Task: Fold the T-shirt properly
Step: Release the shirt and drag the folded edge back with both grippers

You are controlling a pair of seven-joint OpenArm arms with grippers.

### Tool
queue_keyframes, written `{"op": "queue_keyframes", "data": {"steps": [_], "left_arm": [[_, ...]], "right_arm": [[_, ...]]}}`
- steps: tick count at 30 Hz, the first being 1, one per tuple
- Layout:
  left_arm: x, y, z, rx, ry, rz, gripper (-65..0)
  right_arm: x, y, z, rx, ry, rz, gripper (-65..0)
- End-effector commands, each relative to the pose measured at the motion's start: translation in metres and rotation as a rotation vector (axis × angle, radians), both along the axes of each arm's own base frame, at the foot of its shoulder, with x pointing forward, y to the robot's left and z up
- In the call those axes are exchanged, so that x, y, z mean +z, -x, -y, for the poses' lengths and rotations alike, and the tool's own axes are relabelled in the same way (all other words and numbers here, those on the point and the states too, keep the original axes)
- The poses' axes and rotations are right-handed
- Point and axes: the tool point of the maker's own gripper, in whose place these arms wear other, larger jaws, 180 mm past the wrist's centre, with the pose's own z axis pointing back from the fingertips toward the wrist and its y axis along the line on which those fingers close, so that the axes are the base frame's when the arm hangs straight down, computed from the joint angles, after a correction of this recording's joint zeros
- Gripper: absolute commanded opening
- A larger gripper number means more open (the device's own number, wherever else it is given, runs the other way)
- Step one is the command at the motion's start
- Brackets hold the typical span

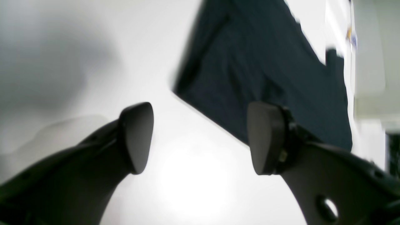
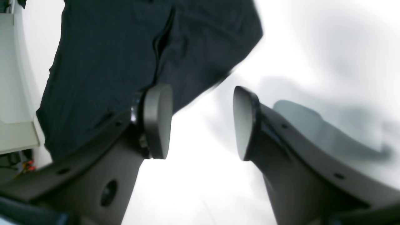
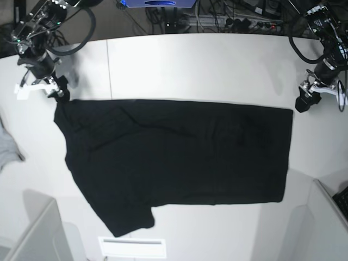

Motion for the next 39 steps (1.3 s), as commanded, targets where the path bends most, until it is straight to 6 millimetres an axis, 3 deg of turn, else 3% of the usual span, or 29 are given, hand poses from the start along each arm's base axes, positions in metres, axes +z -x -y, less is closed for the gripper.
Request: {"op": "queue_keyframes", "data": {"steps": [1,4,9,16,24,30,32,35,39], "left_arm": [[0.005,-0.005,-0.001,-0.018,-0.041,0.011,-19.9],[-0.009,-0.004,0.007,-0.021,-0.057,-0.025,-19.9],[-0.012,-0.021,0.017,-0.007,-0.01,0.002,-19.9],[-0.027,-0.041,0.02,0.027,0.081,0.004,-19.9],[-0.043,-0.052,0.023,0.051,0.056,-0.032,-20.1],[-0.043,-0.054,0.026,0.045,0.056,-0.032,-20.9],[-0.044,-0.052,0.025,0.048,0.059,-0.035,-27.3],[-0.049,-0.043,0.022,0.052,0.054,-0.056,-44.3],[-0.053,-0.036,0.023,0.045,0.052,-0.076,-65.0]], "right_arm": [[0.002,-0.003,0.001,-0.001,-0.001,0.017,-34.8],[-0.016,0.001,-0.001,-0.013,-0.04,-0.018,-34.8],[-0.034,-0.008,-0.004,-0.031,-0.108,-0.043,-29.9],[-0.052,-0.018,-0.005,-0.042,-0.167,-0.067,-30.0],[-0.059,-0.022,0.011,-0.067,-0.146,-0.071,-30.0],[-0.062,-0.028,-0.004,-0.007,-0.139,-0.082,-30.3],[-0.061,-0.029,-0.004,-0.003,-0.139,-0.081,-30.3],[-0.06,-0.031,-0.002,-0.016,-0.131,-0.069,-33.6],[-0.065,-0.027,0.005,-0.054,-0.114,-0.06,-56.3]]}}
